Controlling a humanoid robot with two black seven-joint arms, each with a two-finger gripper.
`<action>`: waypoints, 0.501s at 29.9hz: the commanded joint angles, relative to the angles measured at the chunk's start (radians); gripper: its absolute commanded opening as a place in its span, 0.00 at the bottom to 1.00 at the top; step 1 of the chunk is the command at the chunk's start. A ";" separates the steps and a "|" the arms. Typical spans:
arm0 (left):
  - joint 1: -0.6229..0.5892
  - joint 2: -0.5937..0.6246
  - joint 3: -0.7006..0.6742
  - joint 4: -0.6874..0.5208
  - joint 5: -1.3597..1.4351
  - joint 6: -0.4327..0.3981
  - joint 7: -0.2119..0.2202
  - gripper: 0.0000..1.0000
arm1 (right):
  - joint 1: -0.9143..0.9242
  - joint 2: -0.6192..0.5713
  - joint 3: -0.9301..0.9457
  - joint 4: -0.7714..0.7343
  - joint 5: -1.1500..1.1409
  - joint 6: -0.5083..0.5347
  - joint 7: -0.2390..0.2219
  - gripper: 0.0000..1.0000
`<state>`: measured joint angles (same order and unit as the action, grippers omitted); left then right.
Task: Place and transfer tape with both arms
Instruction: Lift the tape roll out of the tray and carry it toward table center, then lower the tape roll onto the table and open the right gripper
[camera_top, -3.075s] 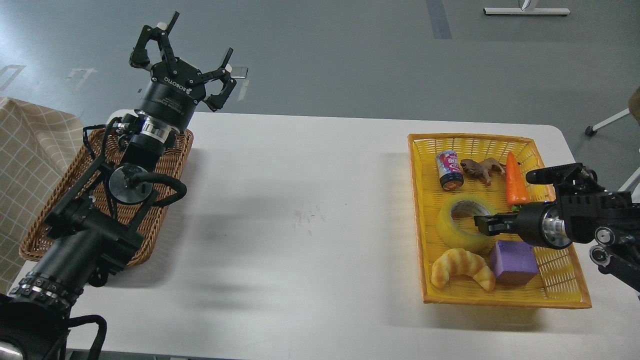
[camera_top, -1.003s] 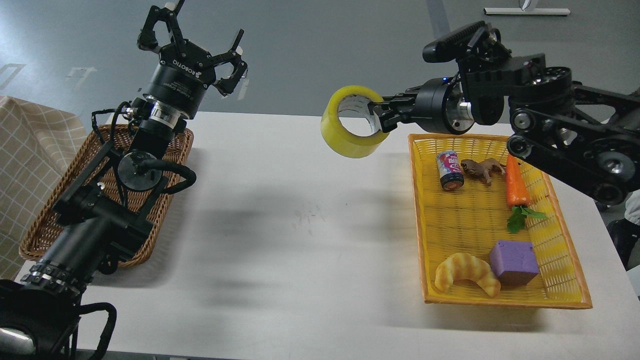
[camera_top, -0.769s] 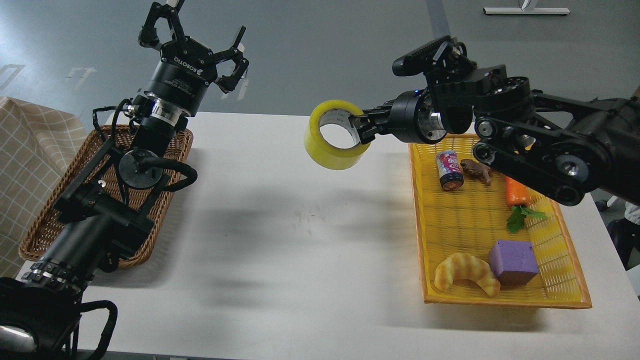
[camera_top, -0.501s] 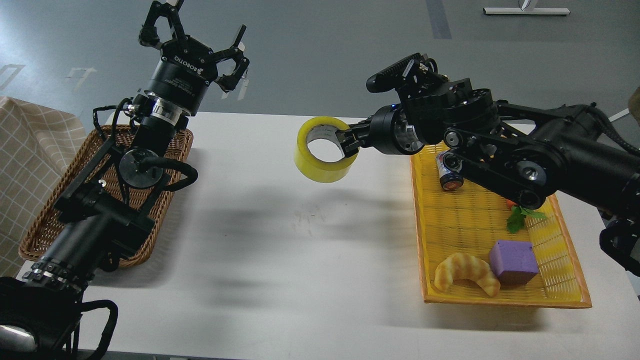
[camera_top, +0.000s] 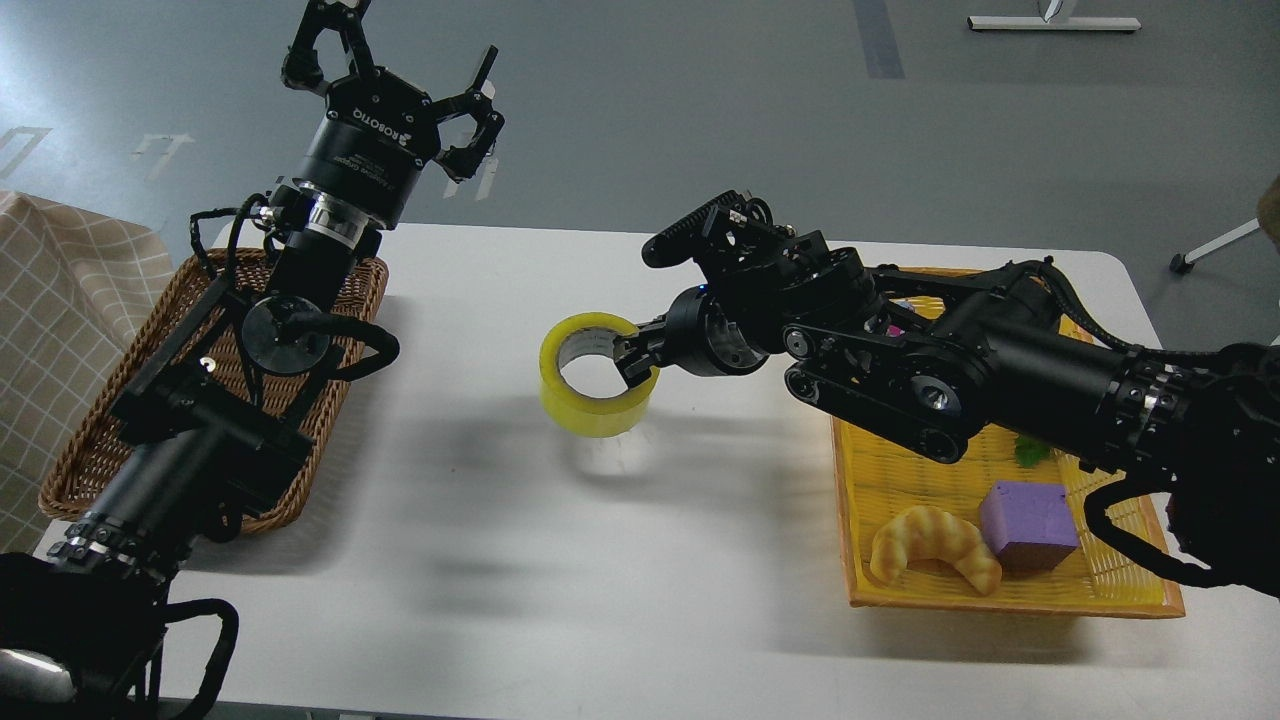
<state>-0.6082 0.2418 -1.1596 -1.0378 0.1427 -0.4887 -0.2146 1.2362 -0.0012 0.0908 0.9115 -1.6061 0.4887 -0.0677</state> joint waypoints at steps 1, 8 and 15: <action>0.002 0.001 0.000 -0.007 0.000 0.000 0.000 0.98 | -0.015 0.001 -0.019 -0.039 0.000 0.000 0.000 0.00; 0.002 0.002 0.000 -0.010 0.000 0.000 -0.002 0.98 | -0.034 0.001 -0.023 -0.094 0.000 0.000 0.002 0.00; 0.002 -0.001 0.000 -0.015 0.000 0.000 -0.002 0.98 | -0.047 0.001 -0.022 -0.088 0.003 0.000 0.003 0.00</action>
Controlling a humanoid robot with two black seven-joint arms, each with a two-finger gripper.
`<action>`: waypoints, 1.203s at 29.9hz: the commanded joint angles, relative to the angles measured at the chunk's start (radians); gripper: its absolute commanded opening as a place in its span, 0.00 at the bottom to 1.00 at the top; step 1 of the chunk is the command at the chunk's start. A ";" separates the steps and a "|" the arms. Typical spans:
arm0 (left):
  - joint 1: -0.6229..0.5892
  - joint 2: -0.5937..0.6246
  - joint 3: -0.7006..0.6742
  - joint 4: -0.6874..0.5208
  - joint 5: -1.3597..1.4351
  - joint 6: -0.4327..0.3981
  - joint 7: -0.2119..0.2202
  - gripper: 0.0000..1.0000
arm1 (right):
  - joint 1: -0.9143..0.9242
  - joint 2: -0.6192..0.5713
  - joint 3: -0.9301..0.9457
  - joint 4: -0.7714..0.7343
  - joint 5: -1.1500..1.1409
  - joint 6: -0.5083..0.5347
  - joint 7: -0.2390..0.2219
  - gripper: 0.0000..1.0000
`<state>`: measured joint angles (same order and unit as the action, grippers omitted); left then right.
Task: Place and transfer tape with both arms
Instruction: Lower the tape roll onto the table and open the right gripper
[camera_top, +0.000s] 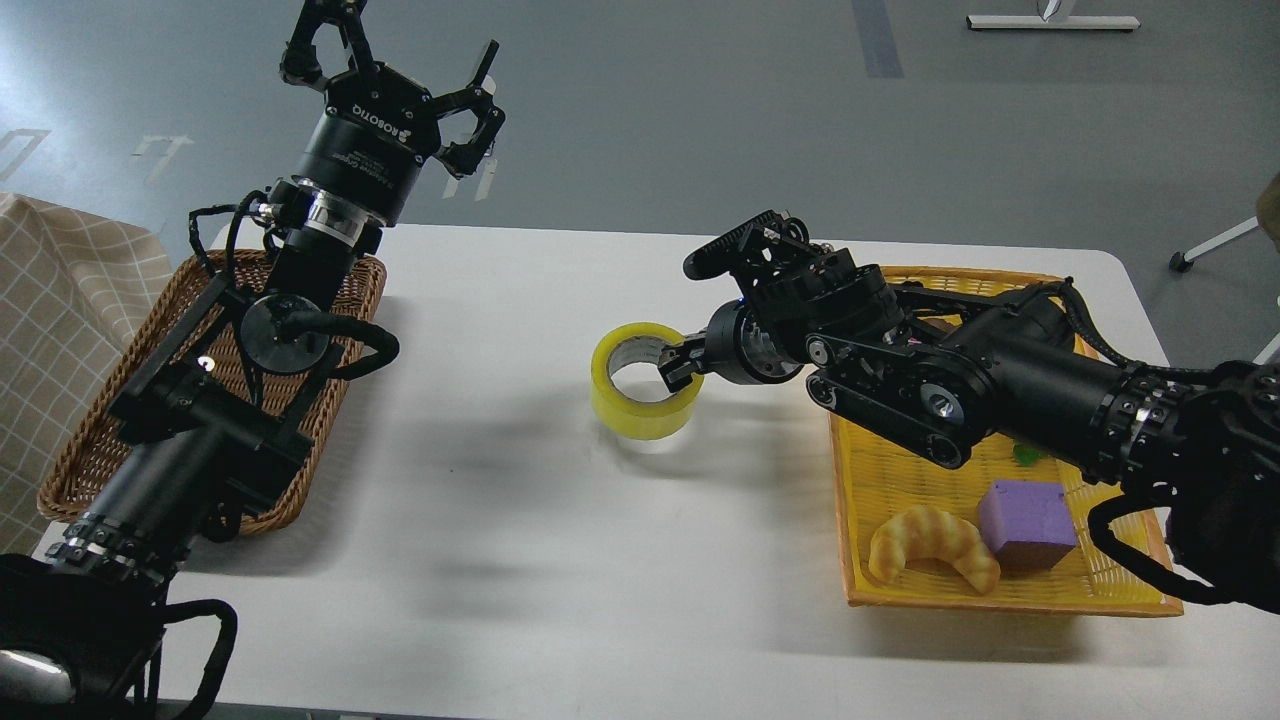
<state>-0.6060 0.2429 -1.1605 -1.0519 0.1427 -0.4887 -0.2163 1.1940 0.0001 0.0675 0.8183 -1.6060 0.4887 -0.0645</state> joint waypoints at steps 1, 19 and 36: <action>0.002 -0.002 -0.001 0.000 0.000 0.000 0.000 0.98 | -0.005 0.000 0.002 0.007 0.005 0.000 0.000 0.00; 0.002 -0.007 0.001 0.000 0.000 0.000 0.000 0.98 | -0.054 0.000 0.000 0.005 0.003 0.000 0.000 0.00; 0.005 -0.010 0.001 0.000 0.000 0.000 0.002 0.98 | -0.074 0.000 0.005 -0.001 0.003 0.000 -0.006 0.49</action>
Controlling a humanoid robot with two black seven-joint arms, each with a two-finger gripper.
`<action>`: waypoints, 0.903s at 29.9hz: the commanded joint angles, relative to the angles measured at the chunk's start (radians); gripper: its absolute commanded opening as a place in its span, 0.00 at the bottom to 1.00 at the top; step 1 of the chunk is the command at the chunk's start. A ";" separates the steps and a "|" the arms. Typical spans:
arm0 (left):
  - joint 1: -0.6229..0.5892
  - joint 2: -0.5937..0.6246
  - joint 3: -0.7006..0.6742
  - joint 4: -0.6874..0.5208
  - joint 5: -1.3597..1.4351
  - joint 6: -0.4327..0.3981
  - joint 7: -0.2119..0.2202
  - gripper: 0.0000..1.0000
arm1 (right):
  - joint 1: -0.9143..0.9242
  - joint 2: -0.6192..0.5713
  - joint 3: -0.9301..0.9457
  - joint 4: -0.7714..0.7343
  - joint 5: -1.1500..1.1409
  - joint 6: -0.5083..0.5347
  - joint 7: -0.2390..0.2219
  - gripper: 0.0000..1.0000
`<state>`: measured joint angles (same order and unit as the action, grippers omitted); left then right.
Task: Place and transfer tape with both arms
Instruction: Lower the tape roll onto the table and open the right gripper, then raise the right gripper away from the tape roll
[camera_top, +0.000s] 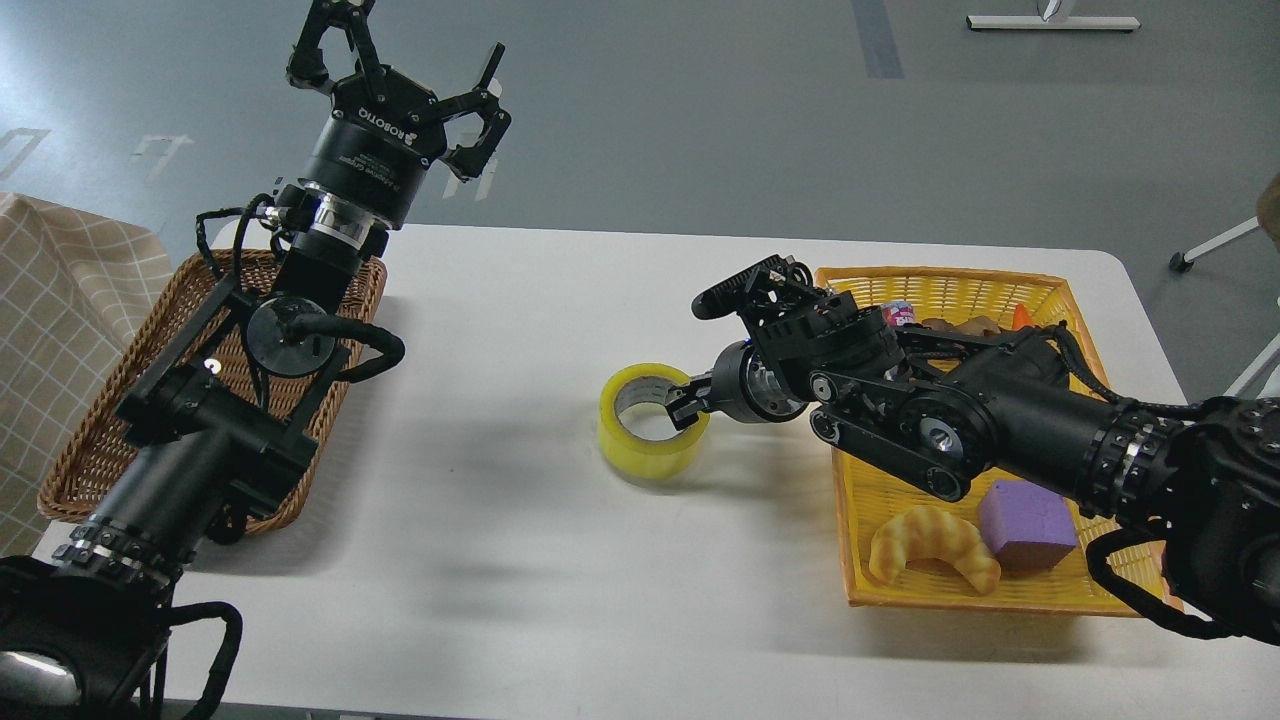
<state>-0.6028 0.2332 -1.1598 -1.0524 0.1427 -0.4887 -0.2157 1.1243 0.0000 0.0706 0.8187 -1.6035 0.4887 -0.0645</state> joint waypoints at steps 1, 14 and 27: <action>0.002 0.000 0.000 0.000 0.000 0.000 0.001 0.98 | -0.006 0.000 0.002 -0.001 0.000 0.000 -0.008 0.52; 0.008 0.005 0.006 0.000 0.002 0.000 0.001 0.98 | 0.023 0.000 0.084 0.013 0.013 0.000 -0.009 0.99; 0.009 0.005 0.006 0.000 0.003 0.000 0.006 0.98 | 0.084 -0.130 0.287 0.187 0.013 0.000 -0.009 1.00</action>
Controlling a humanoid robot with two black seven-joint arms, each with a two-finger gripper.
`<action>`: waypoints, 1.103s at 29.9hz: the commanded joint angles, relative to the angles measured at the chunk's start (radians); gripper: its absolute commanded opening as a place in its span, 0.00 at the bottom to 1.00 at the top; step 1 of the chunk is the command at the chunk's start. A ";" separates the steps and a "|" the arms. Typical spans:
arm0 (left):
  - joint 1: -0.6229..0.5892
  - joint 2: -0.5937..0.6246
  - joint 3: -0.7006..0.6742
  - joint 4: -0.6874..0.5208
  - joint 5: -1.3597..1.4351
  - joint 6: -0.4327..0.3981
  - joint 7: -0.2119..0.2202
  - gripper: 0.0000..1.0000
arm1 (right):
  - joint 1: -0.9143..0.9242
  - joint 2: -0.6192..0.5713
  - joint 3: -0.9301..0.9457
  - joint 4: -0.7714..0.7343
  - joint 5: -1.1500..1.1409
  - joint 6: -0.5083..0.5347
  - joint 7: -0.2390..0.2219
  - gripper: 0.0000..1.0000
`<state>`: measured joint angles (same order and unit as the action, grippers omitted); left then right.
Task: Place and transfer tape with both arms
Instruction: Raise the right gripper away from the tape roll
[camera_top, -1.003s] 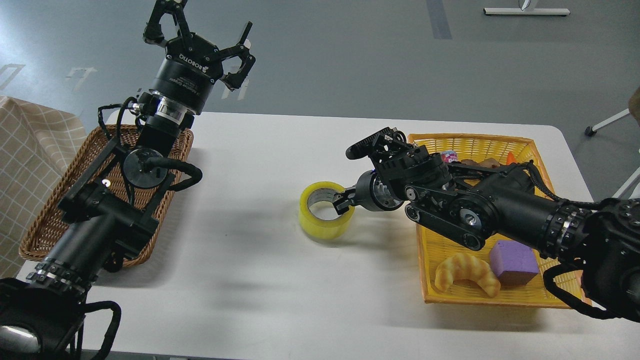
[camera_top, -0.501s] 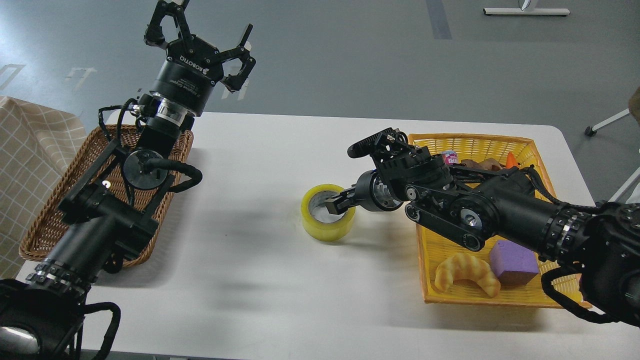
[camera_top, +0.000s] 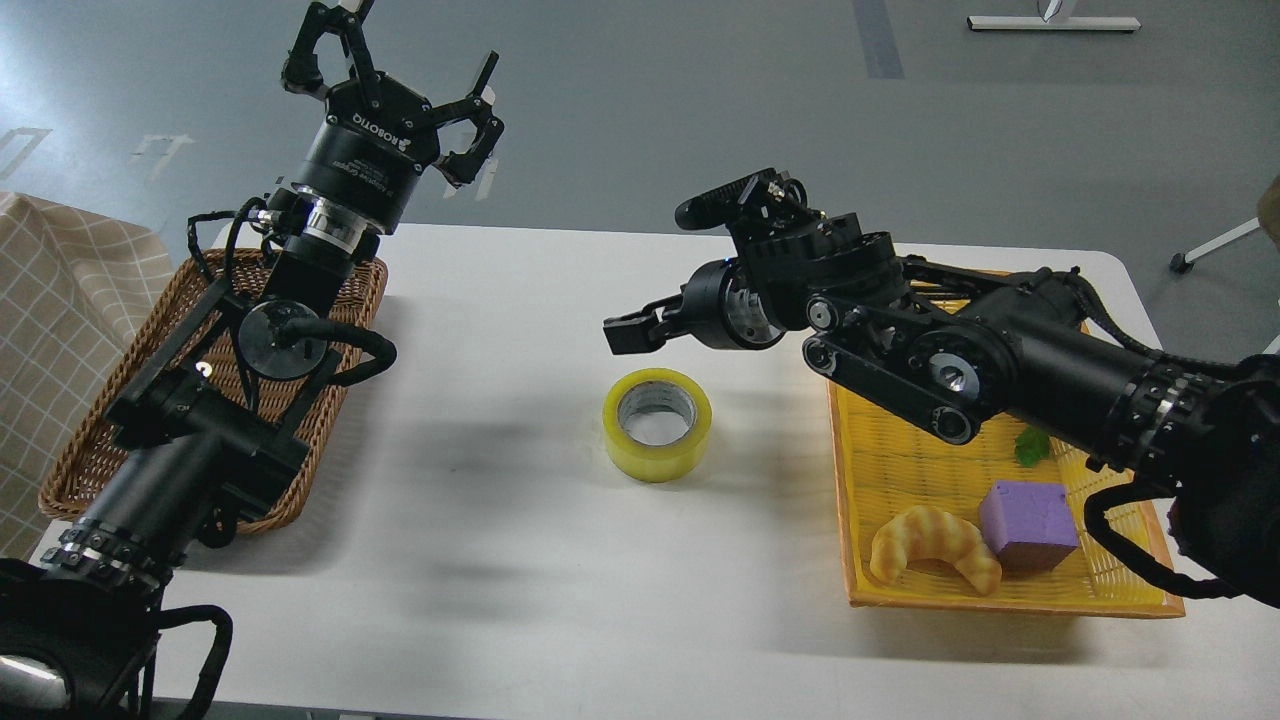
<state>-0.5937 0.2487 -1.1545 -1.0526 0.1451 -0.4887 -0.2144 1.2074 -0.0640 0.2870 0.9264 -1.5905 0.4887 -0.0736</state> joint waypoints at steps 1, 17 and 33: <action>0.000 -0.012 0.001 0.000 0.001 0.000 0.004 0.98 | 0.000 -0.086 0.089 0.107 0.000 0.000 0.000 1.00; -0.003 0.049 0.003 -0.004 0.010 0.000 0.007 0.98 | -0.259 -0.269 0.671 0.416 0.001 0.000 0.014 1.00; 0.002 0.089 0.006 -0.003 0.016 0.000 0.012 0.98 | -0.528 -0.093 1.317 0.355 0.444 0.000 0.035 1.00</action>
<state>-0.5938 0.3351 -1.1491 -1.0558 0.1605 -0.4887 -0.2040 0.7145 -0.1997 1.5303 1.2907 -1.2338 0.4885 -0.0396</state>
